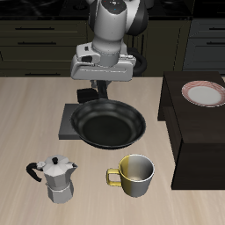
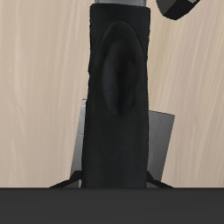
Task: Place the frying pan on the top layer of the shelf
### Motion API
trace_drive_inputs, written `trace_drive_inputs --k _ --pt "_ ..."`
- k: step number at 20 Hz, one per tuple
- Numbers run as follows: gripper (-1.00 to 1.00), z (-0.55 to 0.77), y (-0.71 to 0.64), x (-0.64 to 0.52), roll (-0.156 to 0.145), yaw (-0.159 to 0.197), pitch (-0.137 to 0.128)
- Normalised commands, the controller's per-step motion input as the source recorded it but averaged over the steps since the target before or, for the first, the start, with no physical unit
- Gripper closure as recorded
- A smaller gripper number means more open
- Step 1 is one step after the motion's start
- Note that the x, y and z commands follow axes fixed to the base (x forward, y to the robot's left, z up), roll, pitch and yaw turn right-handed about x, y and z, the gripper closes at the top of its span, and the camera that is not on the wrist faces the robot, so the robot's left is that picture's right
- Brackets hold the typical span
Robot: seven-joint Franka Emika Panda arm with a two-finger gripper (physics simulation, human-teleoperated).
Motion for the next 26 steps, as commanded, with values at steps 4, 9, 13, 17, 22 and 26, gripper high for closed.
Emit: trace_drive_inputs --k 4,9,13,17,22,26 --pt "1.0 0.08 -0.18 0.03 -0.01 0.077 -0.03" --pt "1.0 0.02 -0.21 0.02 -0.035 0.098 -0.022" --pt "1.0 0.02 -0.24 0.02 -0.033 0.073 -0.019" --pt "1.0 -0.01 -0.14 0.0 -0.02 0.067 -0.016" --pt "1.0 -0.07 -0.06 -0.01 0.002 0.109 -0.032" --pt "1.0 -0.01 0.07 -0.03 0.022 0.126 -0.035"
